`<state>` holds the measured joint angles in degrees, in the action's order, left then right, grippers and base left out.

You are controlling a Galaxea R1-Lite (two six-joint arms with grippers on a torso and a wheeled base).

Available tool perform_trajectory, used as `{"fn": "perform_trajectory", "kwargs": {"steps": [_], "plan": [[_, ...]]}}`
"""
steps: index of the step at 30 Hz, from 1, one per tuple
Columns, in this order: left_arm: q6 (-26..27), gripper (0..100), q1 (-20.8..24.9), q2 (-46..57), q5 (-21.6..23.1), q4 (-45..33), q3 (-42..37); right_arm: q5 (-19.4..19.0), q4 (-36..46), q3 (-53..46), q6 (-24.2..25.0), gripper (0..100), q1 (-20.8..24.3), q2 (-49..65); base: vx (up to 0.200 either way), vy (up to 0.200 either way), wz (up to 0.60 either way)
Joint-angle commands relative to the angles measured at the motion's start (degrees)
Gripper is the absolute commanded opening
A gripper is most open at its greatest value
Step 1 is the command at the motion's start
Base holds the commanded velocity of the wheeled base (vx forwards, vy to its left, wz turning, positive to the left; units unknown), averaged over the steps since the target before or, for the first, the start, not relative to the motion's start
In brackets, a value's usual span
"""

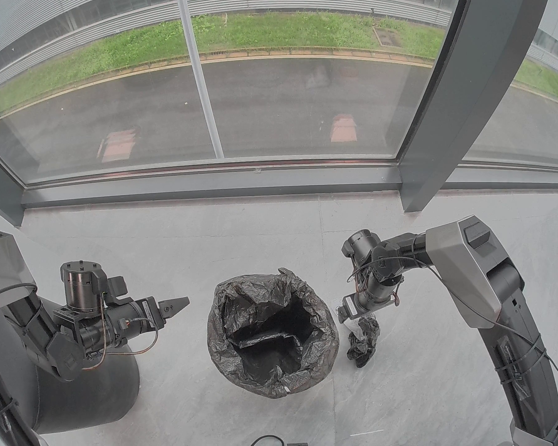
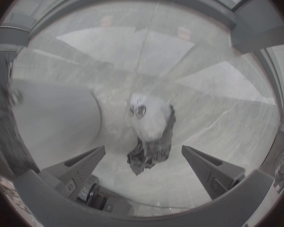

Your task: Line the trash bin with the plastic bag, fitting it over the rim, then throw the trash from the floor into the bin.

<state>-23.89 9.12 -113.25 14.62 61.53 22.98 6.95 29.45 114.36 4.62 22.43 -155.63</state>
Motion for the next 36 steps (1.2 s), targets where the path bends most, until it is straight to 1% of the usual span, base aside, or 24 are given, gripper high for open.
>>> {"fn": "perform_trajectory", "kwargs": {"steps": [1, 10, 13, 14, 16, 24, 25, 27, 31, 36], "plan": [[-0.01, 100, 0.02, -0.48, -0.03, 0.09, 0.05, -0.62, 2.54, 0.23, 0.30, 100, 0.07, -3.28, 0.000, 0.000, 0.00], [-0.28, 100, 0.11, -0.83, 0.06, 0.00, 0.05, -0.44, 1.84, 0.23, 1.53, 100, -0.19, -4.86, 0.000, 0.000, 0.00], [-0.36, 100, 0.20, -1.10, -0.03, 0.09, 0.14, -0.36, 0.96, 0.23, 3.20, 100, -0.46, -6.18, 0.000, 0.000, 0.00], [-0.36, 100, 0.20, -1.18, -0.03, 0.09, 0.14, -0.27, 0.17, 0.23, 4.87, 100, -0.37, -6.71, 0.000, 0.000, 0.00], [-0.36, 100, 0.20, -1.27, -0.03, 0.09, 0.14, 0.08, -0.80, 0.23, 6.45, 100, -0.28, -7.32, 0.000, 0.000, 0.00], [-0.45, 100, 0.20, -1.36, 0.06, 0.09, 0.14, 0.61, -2.65, 0.23, 7.25, 100, -0.46, -9.79, 0.000, 0.000, 0.00], [-0.54, 100, 0.20, -1.36, -0.03, 0.09, 0.14, 0.70, -2.65, 0.23, 8.39, 100, -0.55, -10.93, 0.000, 0.000, 0.00], [-0.54, 100, 0.29, -1.36, -0.03, 0.09, 0.14, 1.23, -2.21, 0.23, 9.35, 100, -0.63, -12.25, 0.000, 0.000, 0.00], [-0.54, 100, 0.29, -1.45, -0.03, 0.09, 0.05, 1.66, -1.15, 0.23, 9.62, 100, -1.34, -14.88, 0.000, 0.000, 0.00], [-0.63, 100, 0.29, -2.06, -0.03, 0.26, 0.14, 1.58, 4.21, 0.23, 9.53, 100, -2.22, -18.31, 0.000, 0.000, 0.00]]}}
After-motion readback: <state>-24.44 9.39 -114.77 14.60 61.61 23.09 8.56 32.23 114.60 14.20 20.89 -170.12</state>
